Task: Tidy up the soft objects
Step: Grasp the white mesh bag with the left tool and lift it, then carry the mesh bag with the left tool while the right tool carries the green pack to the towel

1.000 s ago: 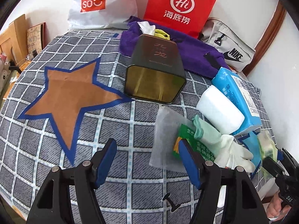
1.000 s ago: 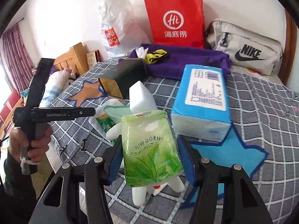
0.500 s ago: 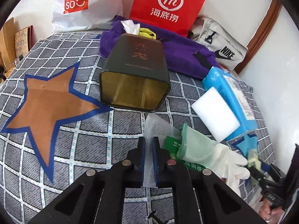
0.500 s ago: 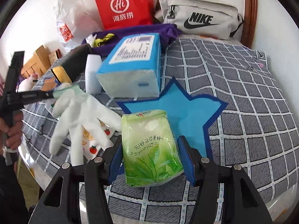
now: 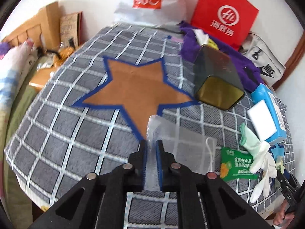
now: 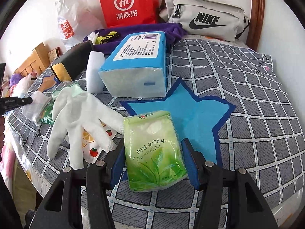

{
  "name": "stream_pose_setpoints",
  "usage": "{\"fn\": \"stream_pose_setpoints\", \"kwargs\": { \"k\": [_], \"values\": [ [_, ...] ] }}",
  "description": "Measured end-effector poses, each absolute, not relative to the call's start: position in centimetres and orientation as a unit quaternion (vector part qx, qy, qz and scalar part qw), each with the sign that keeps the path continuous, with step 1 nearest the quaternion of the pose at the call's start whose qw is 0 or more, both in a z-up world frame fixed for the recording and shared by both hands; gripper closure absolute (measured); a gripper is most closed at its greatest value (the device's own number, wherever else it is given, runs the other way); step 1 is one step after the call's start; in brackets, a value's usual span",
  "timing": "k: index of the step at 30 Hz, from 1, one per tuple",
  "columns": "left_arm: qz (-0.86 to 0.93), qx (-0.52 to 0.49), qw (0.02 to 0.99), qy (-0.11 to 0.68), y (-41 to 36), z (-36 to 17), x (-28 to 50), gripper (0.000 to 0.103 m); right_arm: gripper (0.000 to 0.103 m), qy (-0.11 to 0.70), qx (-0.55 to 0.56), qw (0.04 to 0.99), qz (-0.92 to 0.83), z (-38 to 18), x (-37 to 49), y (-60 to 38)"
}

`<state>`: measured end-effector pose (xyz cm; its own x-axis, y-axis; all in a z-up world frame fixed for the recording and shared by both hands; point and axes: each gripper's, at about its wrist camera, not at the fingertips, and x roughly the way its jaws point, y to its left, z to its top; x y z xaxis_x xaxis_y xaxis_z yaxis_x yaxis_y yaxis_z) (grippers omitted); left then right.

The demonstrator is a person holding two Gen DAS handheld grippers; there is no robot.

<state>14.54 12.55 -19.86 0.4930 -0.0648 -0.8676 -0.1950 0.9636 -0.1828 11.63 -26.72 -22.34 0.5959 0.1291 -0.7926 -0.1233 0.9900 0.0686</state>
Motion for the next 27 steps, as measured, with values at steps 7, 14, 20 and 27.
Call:
{"fn": "stream_pose_setpoints", "kwargs": {
  "k": [7, 14, 20, 27],
  "values": [
    [0.008, -0.125, 0.864, 0.487, 10.7, -20.4, 13.8, 0.034, 0.047, 0.447, -0.001, 0.892, 0.074, -22.4, 11.6, -26.7],
    [0.009, -0.038, 0.864, 0.502, 6.0, -21.7, 15.4, 0.014, 0.047, 0.447, 0.004, 0.891, 0.08, -22.4, 11.3, -26.7],
    [0.023, -0.02, 0.875, 0.482, 5.0, -21.9, 15.5, 0.011, 0.047, 0.447, -0.001, 0.892, 0.076, -22.5, 11.2, -26.2],
    [0.006, 0.0, 0.885, 0.465, 3.7, -21.1, 15.1, 0.057, 0.048, 0.425, -0.013, 0.901, 0.084, -20.0, 11.4, -25.7]
  ]
}}
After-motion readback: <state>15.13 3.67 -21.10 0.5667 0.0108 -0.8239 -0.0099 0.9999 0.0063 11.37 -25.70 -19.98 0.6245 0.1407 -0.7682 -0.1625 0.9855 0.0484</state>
